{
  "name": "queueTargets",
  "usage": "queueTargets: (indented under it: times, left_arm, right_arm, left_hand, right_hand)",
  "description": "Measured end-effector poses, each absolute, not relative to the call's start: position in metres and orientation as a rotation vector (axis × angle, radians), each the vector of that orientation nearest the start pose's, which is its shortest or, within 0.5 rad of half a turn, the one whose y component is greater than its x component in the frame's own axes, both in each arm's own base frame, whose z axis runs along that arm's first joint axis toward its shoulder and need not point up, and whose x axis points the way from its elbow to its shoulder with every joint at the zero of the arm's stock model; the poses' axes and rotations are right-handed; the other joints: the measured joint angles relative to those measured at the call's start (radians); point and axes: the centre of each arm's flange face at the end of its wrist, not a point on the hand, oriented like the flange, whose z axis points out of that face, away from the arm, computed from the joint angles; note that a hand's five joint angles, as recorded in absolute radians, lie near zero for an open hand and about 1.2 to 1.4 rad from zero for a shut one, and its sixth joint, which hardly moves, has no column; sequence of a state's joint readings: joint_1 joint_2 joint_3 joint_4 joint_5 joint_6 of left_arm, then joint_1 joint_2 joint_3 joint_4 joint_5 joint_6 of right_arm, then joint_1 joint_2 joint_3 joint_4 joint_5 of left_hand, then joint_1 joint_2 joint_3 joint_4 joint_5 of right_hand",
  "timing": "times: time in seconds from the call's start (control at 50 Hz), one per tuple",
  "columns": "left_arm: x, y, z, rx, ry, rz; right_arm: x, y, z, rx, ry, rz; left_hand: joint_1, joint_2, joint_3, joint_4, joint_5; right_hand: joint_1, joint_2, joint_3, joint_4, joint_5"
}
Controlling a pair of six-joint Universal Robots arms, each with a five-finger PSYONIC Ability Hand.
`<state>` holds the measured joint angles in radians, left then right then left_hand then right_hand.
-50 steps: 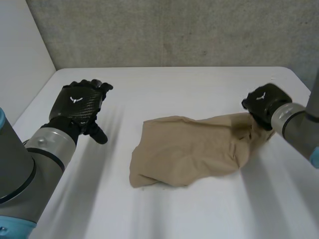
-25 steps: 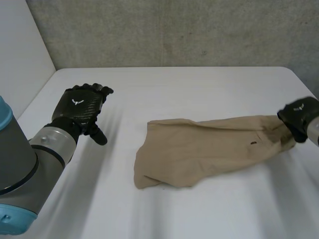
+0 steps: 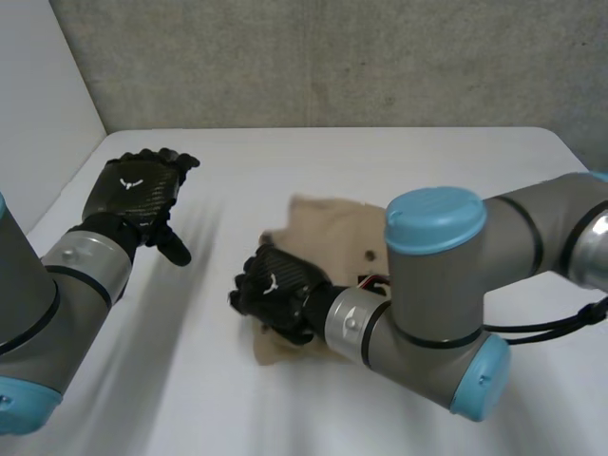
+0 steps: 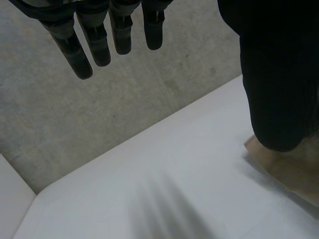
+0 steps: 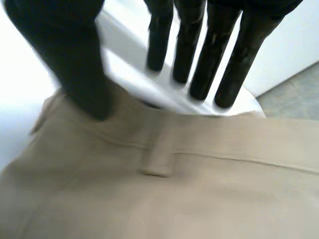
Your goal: Fold the shorts.
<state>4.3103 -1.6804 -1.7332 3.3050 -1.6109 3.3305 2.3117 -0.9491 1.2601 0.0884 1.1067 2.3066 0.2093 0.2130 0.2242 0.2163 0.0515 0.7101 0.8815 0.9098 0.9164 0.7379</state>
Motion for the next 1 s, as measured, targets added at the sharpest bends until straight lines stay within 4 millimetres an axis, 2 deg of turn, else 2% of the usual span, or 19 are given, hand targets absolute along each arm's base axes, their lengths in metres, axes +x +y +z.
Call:
queueTargets:
  times: [0.02, 0.14, 0.16, 0.22, 0.26, 0.28, 0.3, 0.32, 0.34, 0.4, 0.42, 0.46, 0.48, 0.5, 0.56, 0.66, 0.74, 0.9, 1.0]
  left_arm:
    - [-0.24, -0.241, 0.243, 0.659, 2.33, -2.172]
    - [-0.242, -0.248, 0.255, 0.631, 2.297, -2.23]
    - [-0.243, -0.25, 0.258, 0.623, 2.293, -2.247]
    - [-0.249, -0.254, 0.263, 0.605, 2.298, -2.288]
    - [-0.252, -0.255, 0.264, 0.602, 2.303, -2.298]
    - [-0.264, -0.256, 0.264, 0.609, 2.336, -2.327]
    - [-0.264, -0.256, 0.264, 0.609, 2.336, -2.327]
    - [-0.277, -0.254, 0.26, 0.633, 2.374, -2.343]
    - [-0.277, -0.254, 0.26, 0.633, 2.374, -2.343]
    - [-0.308, -0.243, 0.244, 0.735, 2.459, -2.333]
    - [-0.319, -0.237, 0.236, 0.784, 2.492, -2.316]
    - [-0.335, -0.228, 0.222, 0.856, 2.535, -2.283]
    - [-0.335, -0.228, 0.222, 0.856, 2.535, -2.283]
    - [-0.347, -0.22, 0.207, 0.919, 2.572, -2.241]
    - [-0.361, -0.211, 0.18, 0.988, 2.619, -2.149]
    - [-0.362, -0.213, 0.154, 0.956, 2.629, -2.036]
    - [-0.352, -0.22, 0.134, 0.902, 2.617, -1.891]
    - [-0.335, -0.226, 0.119, 0.915, 2.601, -1.73]
    - [-0.332, -0.227, 0.117, 0.927, 2.597, -1.708]
  right_arm:
    - [0.39, -0.169, 0.172, -1.889, 1.367, -1.55]
    - [0.39, -0.18, 0.2, -1.731, 1.394, -1.662]
    - [0.386, -0.187, 0.214, -1.63, 1.432, -1.701]
    - [0.373, -0.203, 0.24, -1.397, 1.533, -1.757]
    - [0.368, -0.208, 0.245, -1.331, 1.563, -1.768]
    - [0.351, -0.225, 0.258, -1.122, 1.666, -1.787]
    - [0.351, -0.225, 0.258, -1.122, 1.666, -1.787]
    - [0.335, -0.239, 0.26, -0.969, 1.756, -1.79]
    - [0.335, -0.239, 0.26, -0.969, 1.756, -1.79]
    - [0.319, -0.251, 0.251, -0.863, 1.881, -1.766]
    - [0.31, -0.256, 0.238, -0.846, 1.968, -1.735]
    - [0.305, -0.259, 0.227, -0.85, 2.029, -1.706]
    - [0.305, -0.259, 0.227, -0.85, 2.029, -1.706]
    - [0.3, -0.262, 0.209, -0.872, 2.108, -1.653]
    - [0.296, -0.264, 0.184, -0.914, 2.189, -1.573]
    - [0.297, -0.265, 0.158, -0.956, 2.243, -1.492]
    - [0.299, -0.265, 0.142, -0.987, 2.265, -1.453]
    - [0.3, -0.267, 0.132, -1.045, 2.268, -1.461]
    - [0.3, -0.268, 0.131, -1.065, 2.265, -1.48]
  left_hand:
    - [0.0, 0.0, 0.0, 0.0, 0.0]
    - [0.0, 0.0, 0.0, 0.0, 0.0]
    - [0.0, 0.0, 0.0, 0.0, 0.0]
    - [0.0, 0.0, 0.0, 0.0, 0.0]
    - [0.0, 0.0, 0.0, 0.0, 0.0]
    - [0.0, 0.0, 0.0, 0.0, 0.0]
    - [0.0, 0.0, 0.0, 0.0, 0.0]
    - [0.0, 0.0, 0.0, 0.0, 0.0]
    - [0.0, 0.0, 0.0, 0.0, 0.0]
    - [0.0, 0.0, 0.0, 0.0, 0.0]
    - [0.0, 0.0, 0.0, 0.0, 0.0]
    - [0.0, 0.0, 0.0, 0.0, 0.0]
    - [0.0, 0.0, 0.0, 0.0, 0.0]
    - [0.0, 0.0, 0.0, 0.0, 0.0]
    - [0.002, 0.002, 0.0, 0.001, 0.0]
    - [0.004, 0.002, 0.002, 0.002, 0.0]
    - [0.003, 0.002, 0.002, 0.002, 0.002]
    - [0.01, 0.002, 0.002, 0.002, 0.002]
    - [0.01, 0.003, 0.002, 0.002, 0.002]
  right_hand:
    - [-0.255, -0.265, -0.278, -0.261, -0.245]
    - [-0.255, -0.265, -0.278, -0.261, -0.245]
    - [-0.509, -0.662, -0.695, -0.686, -0.669]
    - [-0.509, -0.662, -0.695, -0.686, -0.669]
    - [-0.509, -0.662, -0.695, -0.686, -0.669]
    - [-0.509, -0.662, -0.695, -0.686, -0.669]
    - [-0.509, -0.662, -0.695, -0.686, -0.669]
    - [-0.509, -0.662, -0.695, -0.686, -0.669]
    - [-0.509, -0.662, -0.695, -0.686, -0.669]
    - [-0.509, -0.662, -0.695, -0.686, -0.669]
    - [-0.509, -0.662, -0.695, -0.686, -0.669]
    - [-0.509, -0.662, -0.695, -0.686, -0.669]
    - [-0.509, -0.662, -0.695, -0.686, -0.669]
    - [-0.509, -0.662, -0.695, -0.686, -0.669]
    - [-0.509, -0.662, -0.695, -0.686, -0.669]
    - [-0.516, -0.662, -0.695, -0.686, -0.669]
    - [-0.517, -0.662, -0.695, -0.686, -0.669]
    - [-0.548, -0.672, -0.706, -0.686, -0.669]
    - [-0.554, -0.674, -0.71, -0.686, -0.669]
